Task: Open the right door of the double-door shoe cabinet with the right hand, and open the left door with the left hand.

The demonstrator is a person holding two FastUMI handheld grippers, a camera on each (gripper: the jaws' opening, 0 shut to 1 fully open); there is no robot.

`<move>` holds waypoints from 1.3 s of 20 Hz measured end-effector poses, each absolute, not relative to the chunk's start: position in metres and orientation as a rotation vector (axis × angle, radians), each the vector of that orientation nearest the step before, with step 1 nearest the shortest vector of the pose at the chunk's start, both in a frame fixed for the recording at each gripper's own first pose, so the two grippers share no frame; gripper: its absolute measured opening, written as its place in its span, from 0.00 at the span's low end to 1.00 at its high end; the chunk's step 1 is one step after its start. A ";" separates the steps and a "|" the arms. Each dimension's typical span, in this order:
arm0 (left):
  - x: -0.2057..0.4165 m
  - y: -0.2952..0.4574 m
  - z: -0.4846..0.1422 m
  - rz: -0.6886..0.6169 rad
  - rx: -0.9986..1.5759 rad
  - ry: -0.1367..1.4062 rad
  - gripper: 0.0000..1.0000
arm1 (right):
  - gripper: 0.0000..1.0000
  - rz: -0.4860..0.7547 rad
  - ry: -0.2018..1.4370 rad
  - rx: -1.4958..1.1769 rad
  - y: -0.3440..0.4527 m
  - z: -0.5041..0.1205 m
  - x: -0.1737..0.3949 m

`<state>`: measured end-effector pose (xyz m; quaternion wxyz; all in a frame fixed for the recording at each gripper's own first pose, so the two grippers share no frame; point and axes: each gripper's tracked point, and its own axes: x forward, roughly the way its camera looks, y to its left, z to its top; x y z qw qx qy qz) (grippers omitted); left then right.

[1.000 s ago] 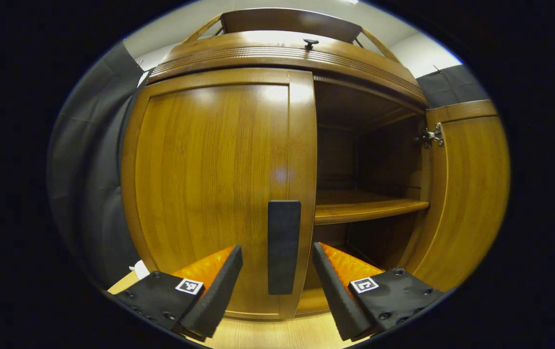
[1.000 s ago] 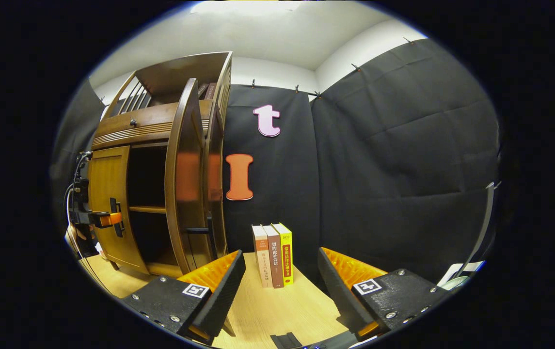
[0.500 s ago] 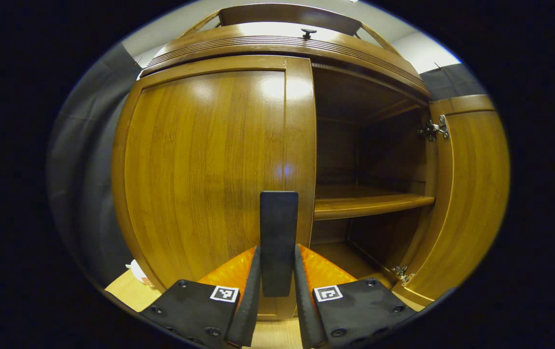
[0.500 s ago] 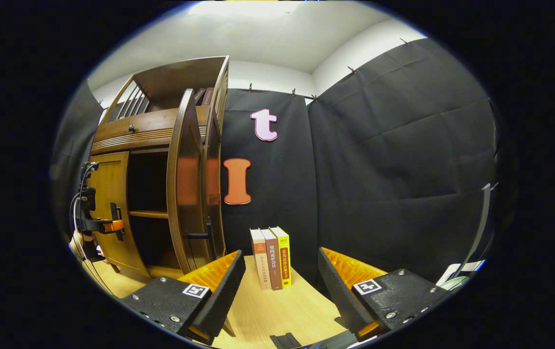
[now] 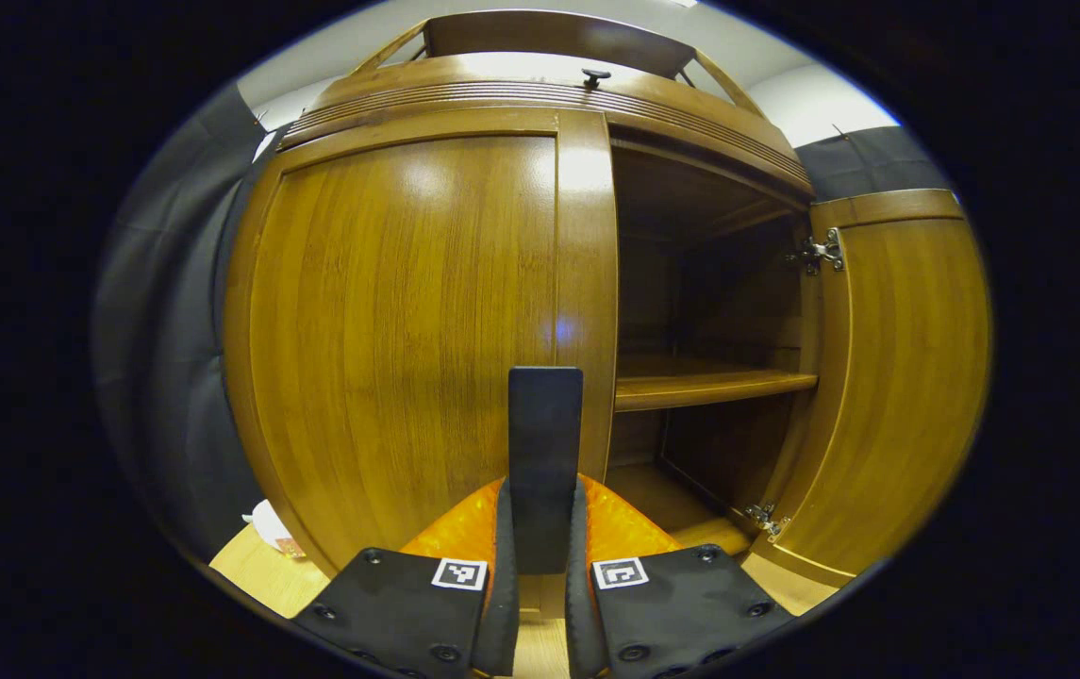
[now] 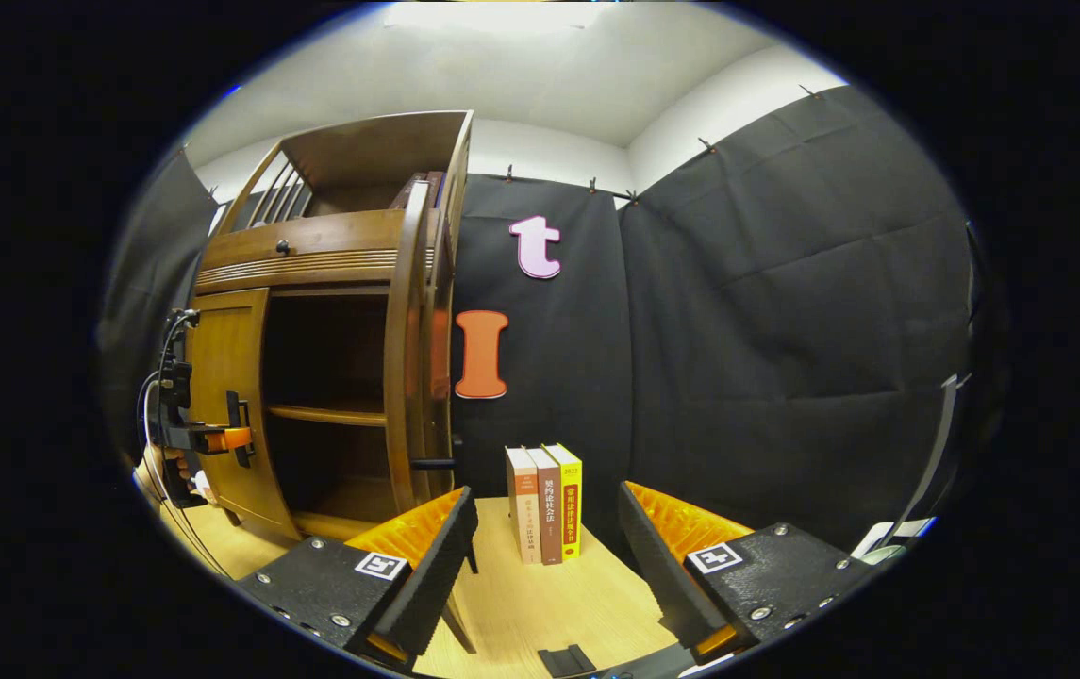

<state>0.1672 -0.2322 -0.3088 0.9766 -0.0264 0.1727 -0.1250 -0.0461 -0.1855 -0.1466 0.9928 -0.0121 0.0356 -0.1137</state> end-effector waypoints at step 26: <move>0.035 -0.120 -0.261 -0.281 -0.070 0.363 0.27 | 0.92 -0.068 0.042 0.009 -0.069 -0.131 -0.045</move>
